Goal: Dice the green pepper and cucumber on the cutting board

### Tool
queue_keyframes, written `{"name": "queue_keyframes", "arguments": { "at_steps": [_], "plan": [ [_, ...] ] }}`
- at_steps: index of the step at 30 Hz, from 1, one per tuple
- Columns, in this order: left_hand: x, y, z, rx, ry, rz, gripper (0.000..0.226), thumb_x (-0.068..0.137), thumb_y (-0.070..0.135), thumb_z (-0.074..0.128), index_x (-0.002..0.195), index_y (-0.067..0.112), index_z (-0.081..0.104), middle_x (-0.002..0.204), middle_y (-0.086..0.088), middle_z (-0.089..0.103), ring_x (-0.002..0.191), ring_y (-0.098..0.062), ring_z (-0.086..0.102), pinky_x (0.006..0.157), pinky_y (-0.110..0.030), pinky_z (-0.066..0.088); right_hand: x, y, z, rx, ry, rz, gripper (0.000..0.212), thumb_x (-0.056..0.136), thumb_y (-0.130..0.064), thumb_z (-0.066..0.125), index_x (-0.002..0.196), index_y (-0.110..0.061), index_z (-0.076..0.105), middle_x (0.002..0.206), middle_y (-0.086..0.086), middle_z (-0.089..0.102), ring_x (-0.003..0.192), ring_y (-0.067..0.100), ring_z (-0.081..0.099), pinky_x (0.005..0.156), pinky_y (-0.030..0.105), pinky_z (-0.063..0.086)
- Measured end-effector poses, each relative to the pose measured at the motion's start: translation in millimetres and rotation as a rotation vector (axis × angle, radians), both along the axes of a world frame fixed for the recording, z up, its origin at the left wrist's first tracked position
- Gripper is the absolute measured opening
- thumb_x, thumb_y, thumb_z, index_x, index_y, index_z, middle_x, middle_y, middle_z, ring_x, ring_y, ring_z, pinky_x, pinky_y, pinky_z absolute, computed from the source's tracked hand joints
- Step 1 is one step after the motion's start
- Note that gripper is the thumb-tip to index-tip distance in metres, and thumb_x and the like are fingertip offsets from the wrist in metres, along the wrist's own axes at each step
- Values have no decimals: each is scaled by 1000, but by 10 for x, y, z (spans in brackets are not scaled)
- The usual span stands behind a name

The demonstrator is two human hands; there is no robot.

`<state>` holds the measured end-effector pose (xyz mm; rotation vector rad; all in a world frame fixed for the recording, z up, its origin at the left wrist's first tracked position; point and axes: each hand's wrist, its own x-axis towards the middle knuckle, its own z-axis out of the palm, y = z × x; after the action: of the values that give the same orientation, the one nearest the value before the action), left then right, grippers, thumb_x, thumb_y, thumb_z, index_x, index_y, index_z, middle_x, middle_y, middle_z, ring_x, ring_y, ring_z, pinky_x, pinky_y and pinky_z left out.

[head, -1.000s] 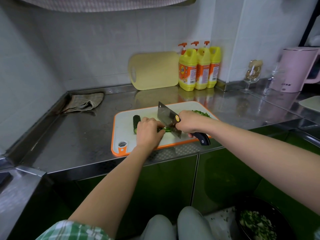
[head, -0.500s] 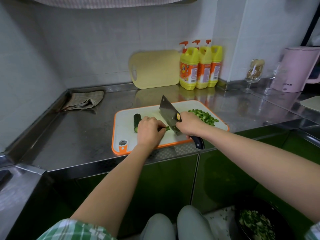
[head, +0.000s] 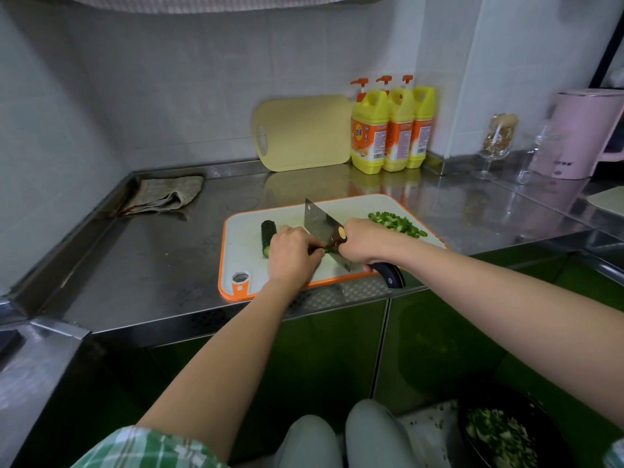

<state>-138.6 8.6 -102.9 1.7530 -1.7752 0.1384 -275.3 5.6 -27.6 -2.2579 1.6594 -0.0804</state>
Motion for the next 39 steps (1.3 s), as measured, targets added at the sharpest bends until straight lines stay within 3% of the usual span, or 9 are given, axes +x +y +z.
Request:
{"name": "queue_keyframes", "arguments": {
  "at_steps": [8,12,17,23,31,36,39],
  "plan": [
    [-1,40,-9,19,1,-35,23,88,19,59,102,22,77,90,-5,70,92,-27,51,78,-35,41,-65,-72,-160,-30,-188,-52,11,93,-8,43,87,-3,51,55,11,56,41,20,56,40,21,39],
    [7,35,-18,-1,76,-13,16,87,21,66,99,19,76,91,-5,72,96,-25,53,82,-37,45,-137,-38,-31,5,-213,-40,14,92,-8,41,93,-1,54,69,17,59,47,24,56,39,20,38],
    [1,33,-13,0,129,12,9,85,22,70,92,19,75,87,-2,69,95,-20,53,79,-33,45,-128,66,91,42,-64,0,13,91,-5,41,83,-4,51,53,10,56,40,19,51,40,17,37],
    [11,13,-16,3,146,17,10,85,23,71,92,20,77,89,-3,69,97,-19,52,77,-28,40,-67,45,72,57,-53,1,10,93,-4,41,91,-2,50,50,11,54,24,13,45,36,14,35],
    [28,2,-29,-13,149,31,10,83,24,73,92,20,78,88,-4,67,99,-17,49,75,-27,39,28,-67,-160,-55,-144,-26,11,95,-8,42,89,-4,49,55,9,55,44,19,58,42,23,41],
    [63,-30,-56,15,214,50,7,80,27,76,86,24,76,89,-2,67,95,-13,46,74,-21,34,-78,-87,-132,-34,-237,-30,12,92,-9,43,88,-4,52,64,13,58,43,22,58,39,19,38],
    [62,-35,-48,7,206,56,9,80,27,76,88,22,76,89,-1,67,94,-13,45,76,-22,35,-105,-37,-36,5,-195,-8,12,91,-7,42,87,-4,52,56,13,56,40,20,54,39,18,38]
  ]
}}
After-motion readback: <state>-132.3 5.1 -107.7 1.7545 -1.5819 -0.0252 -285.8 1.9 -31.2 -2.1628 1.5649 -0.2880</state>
